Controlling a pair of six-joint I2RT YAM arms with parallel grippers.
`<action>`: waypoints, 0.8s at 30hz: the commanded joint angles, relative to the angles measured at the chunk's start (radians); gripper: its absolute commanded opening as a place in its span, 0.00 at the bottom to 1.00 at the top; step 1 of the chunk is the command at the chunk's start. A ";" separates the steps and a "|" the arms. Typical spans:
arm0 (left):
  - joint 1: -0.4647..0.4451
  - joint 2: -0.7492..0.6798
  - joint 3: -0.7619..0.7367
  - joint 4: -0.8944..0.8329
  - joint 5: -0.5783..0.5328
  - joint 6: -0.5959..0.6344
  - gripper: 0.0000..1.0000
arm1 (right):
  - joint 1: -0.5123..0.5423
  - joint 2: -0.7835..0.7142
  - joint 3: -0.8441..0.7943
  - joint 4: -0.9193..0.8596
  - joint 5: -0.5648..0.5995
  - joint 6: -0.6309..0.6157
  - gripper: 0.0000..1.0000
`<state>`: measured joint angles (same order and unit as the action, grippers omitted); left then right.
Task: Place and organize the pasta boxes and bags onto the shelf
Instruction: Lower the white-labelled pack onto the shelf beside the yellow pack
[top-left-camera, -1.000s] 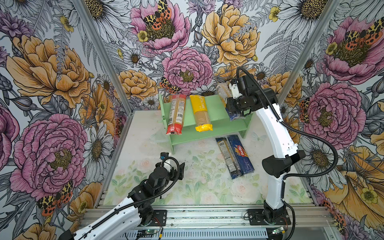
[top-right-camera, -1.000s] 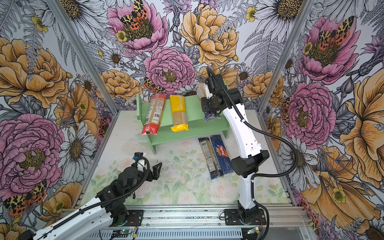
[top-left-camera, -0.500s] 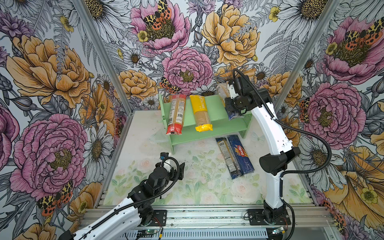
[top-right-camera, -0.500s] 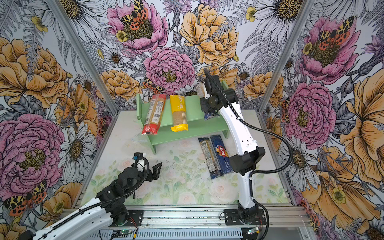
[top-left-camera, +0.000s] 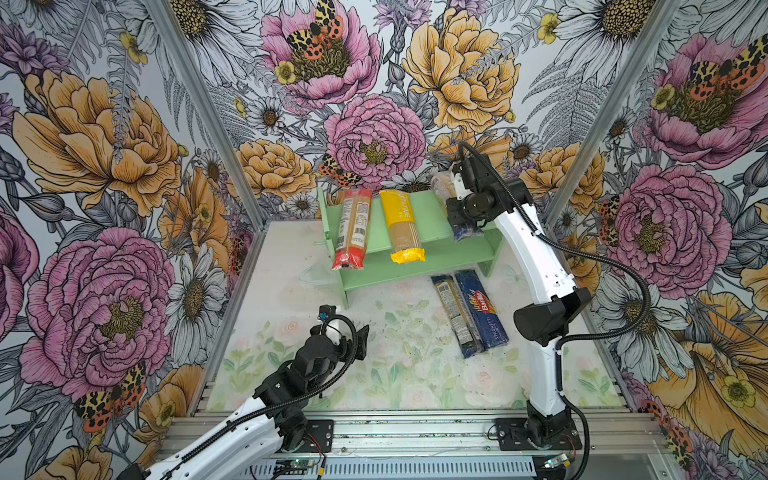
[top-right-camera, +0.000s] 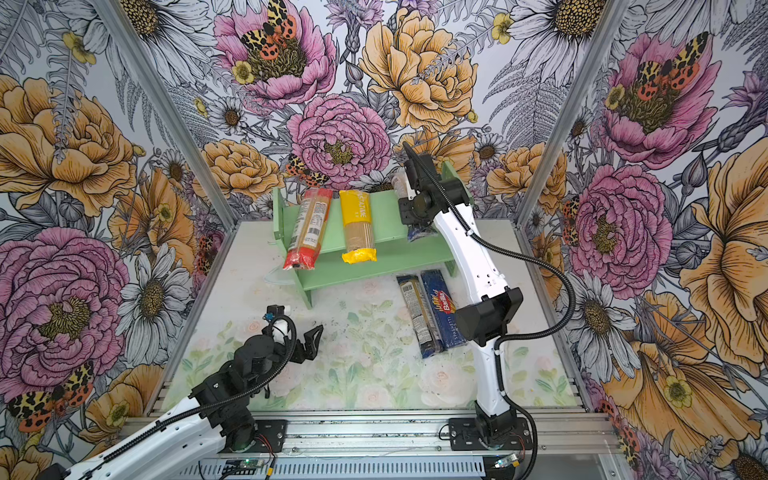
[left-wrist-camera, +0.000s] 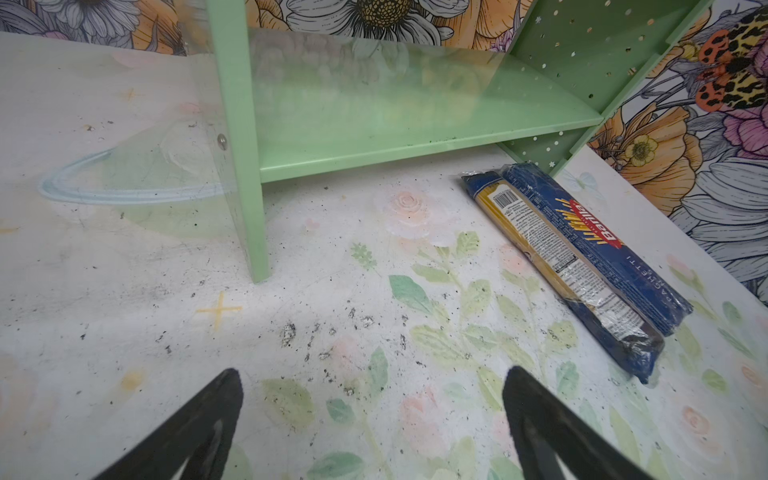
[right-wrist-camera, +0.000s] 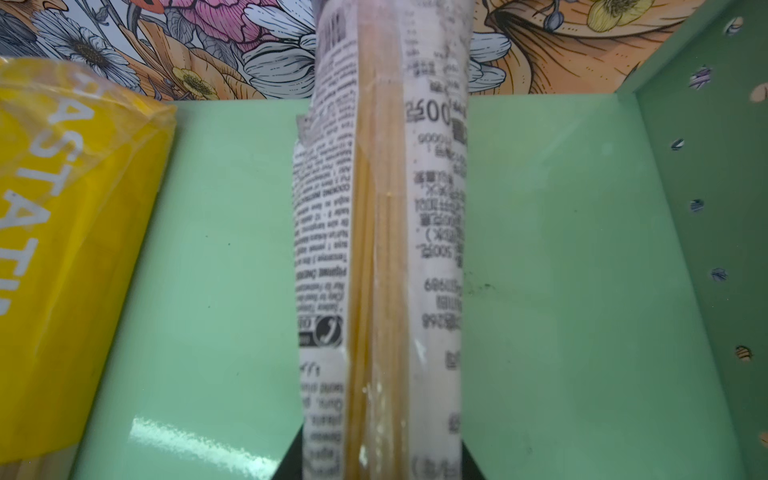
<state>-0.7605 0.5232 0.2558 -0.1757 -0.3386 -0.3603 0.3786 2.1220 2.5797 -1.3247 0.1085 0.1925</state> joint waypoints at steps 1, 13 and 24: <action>0.009 -0.013 -0.010 0.011 0.016 0.006 0.99 | -0.006 -0.036 0.009 0.113 0.034 0.000 0.20; 0.010 -0.017 -0.011 0.010 0.018 0.006 0.99 | -0.006 -0.054 -0.033 0.113 0.034 -0.008 0.44; 0.012 -0.017 -0.012 0.010 0.019 0.004 0.99 | -0.007 -0.072 -0.055 0.113 0.032 -0.053 0.53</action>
<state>-0.7605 0.5159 0.2539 -0.1761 -0.3382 -0.3603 0.3782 2.1075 2.5271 -1.2781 0.1238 0.1730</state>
